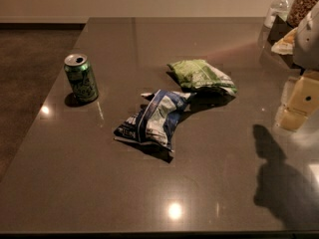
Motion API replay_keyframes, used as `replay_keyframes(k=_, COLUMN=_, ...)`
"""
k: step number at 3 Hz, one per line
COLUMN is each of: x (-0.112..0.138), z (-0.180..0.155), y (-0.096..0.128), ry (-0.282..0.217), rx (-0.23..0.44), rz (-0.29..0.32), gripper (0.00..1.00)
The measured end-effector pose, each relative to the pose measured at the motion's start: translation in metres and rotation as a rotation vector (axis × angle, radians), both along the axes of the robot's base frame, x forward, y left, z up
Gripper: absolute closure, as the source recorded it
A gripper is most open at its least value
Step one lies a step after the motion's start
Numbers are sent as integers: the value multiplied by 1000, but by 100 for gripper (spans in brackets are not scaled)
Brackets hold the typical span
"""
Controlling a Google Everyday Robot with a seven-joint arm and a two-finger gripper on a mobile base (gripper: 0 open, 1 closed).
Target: Move blue chip bag near green can
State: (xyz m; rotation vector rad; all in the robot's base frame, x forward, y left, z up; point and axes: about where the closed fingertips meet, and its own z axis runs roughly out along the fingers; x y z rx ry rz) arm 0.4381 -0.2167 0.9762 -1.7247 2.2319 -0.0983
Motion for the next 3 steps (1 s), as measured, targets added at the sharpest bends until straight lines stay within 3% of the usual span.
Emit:
replay_keyframes(k=2, x=3, z=2, y=6, ry=-3, rx=12, rz=8, gripper=0)
replay_keyframes(k=3, x=17, z=-2, y=37, ry=16, rx=85, rz=63, gripper=0)
